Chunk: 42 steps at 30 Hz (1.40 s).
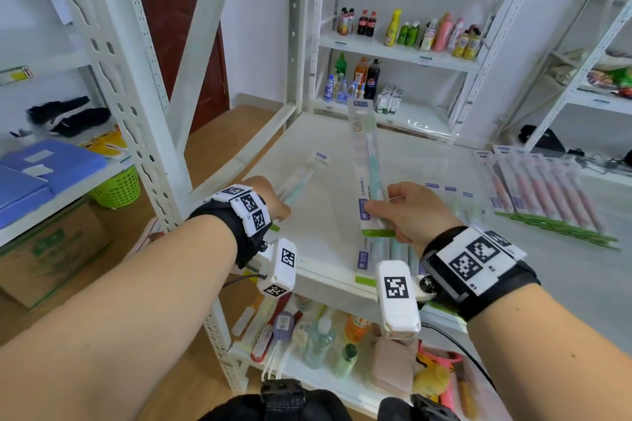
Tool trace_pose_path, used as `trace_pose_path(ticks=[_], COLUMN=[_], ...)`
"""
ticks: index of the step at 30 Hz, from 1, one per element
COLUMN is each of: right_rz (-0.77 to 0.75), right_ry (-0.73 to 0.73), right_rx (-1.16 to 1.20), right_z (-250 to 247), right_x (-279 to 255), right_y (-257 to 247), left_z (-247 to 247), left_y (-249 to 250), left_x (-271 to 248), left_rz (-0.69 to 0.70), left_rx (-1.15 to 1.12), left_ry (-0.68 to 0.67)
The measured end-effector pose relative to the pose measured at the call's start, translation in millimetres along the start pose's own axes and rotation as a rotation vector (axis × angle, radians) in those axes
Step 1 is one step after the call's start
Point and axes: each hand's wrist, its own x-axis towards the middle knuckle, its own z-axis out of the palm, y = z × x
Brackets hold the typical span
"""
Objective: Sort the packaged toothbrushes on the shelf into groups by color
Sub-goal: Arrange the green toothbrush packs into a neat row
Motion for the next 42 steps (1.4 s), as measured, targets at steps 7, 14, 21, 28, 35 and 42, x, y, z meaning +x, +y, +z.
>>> trace_pose_path(ticks=[7,14,21,28,35,42], right_rz=[0.000,0.035,0.039,0.025,0.023,0.011], right_ry=[0.024,0.123,0.248,0.337,0.378,0.329], right_rx=[0.070,0.134,0.220,0.230,0.247,0.230], right_z=[-23,-66,-102,-116,-117,-113], right_x=[-5,-10,-27,-40,-47,-50], right_y=[9,23,40,69,84,87], left_z=[-8,6,26,49,61,69], left_y=[15,41,86,104,114,119], left_x=[-3,-27,-64,-69,-76,-76], left_rz=[0.108,0.160,0.180,0.171,0.184,0.253], left_rx=[-0.071,-0.918,-1.117,-0.995,-0.892,-0.724], left_ry=[-0.002,-0.093,-0.525,-0.645,-0.648,-0.516])
